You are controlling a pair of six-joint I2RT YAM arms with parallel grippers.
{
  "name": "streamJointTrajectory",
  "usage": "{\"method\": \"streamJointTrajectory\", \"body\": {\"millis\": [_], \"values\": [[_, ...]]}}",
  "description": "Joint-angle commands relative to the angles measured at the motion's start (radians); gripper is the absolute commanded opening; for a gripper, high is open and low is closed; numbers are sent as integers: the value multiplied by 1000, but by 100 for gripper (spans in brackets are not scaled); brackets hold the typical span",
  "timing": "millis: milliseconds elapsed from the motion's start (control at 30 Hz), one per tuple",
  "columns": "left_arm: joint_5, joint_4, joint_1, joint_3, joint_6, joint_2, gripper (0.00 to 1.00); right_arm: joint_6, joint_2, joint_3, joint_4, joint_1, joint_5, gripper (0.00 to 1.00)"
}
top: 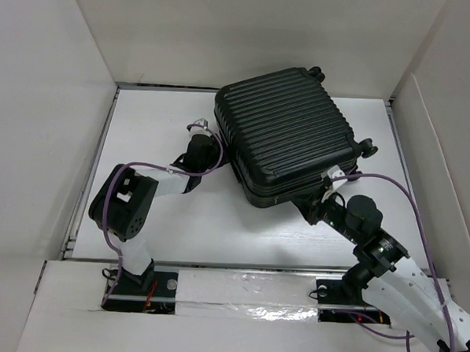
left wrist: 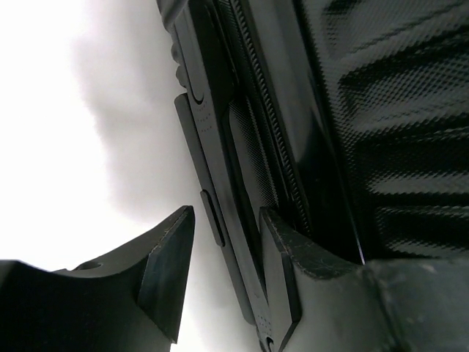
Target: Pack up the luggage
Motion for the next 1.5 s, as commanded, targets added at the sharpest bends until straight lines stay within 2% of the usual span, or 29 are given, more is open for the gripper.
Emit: {"method": "streamJointTrajectory", "body": {"millis": [0,33,67,100,133,167,200,233,367,433,500,667,833,933,1100,1133,1167,1267,1433,1467], "values": [[22,88,-5,41,-22,65,36,35,-4,-43,0,54,34,17],[22,100,-5,41,-26,76,35,42,-2,-54,0,66,54,20],[22,108,-5,41,-31,87,31,55,-1,-66,9,79,65,28],[23,125,-5,41,-39,106,26,61,2,-87,13,88,77,31],[22,133,-5,41,-45,116,20,66,1,-94,15,97,101,33],[22,139,-5,38,-49,123,6,75,-2,-100,15,106,117,37],[22,149,-5,37,-57,136,0,80,-4,-112,15,106,143,37],[23,154,-5,34,-60,139,0,80,-5,-115,15,106,196,37],[37,119,-5,60,-17,150,0,91,-16,-102,-8,93,233,38],[-18,23,-26,78,50,140,0,109,-7,-85,-46,79,290,41],[-84,-78,-49,100,99,136,0,111,8,-82,-71,25,310,49],[-151,-165,-118,34,153,121,0,69,143,-34,-5,-104,224,51],[-122,-194,-128,-51,154,101,0,22,251,0,84,-249,157,51],[-110,-215,-128,-66,161,111,0,14,268,0,150,-288,88,51],[-32,-300,-128,29,170,176,0,-6,269,9,190,-288,3,53],[-20,-315,-128,38,162,202,3,-10,274,15,182,-288,-1,54],[3,-312,-137,46,158,212,20,-12,275,14,173,-288,-1,54],[19,-314,-137,69,142,246,38,-14,277,-2,182,-288,-1,54],[22,-331,-137,107,133,281,38,-1,280,-23,231,-297,-21,54],[55,-334,-137,115,135,289,30,0,286,-22,237,-297,-29,54]]}}
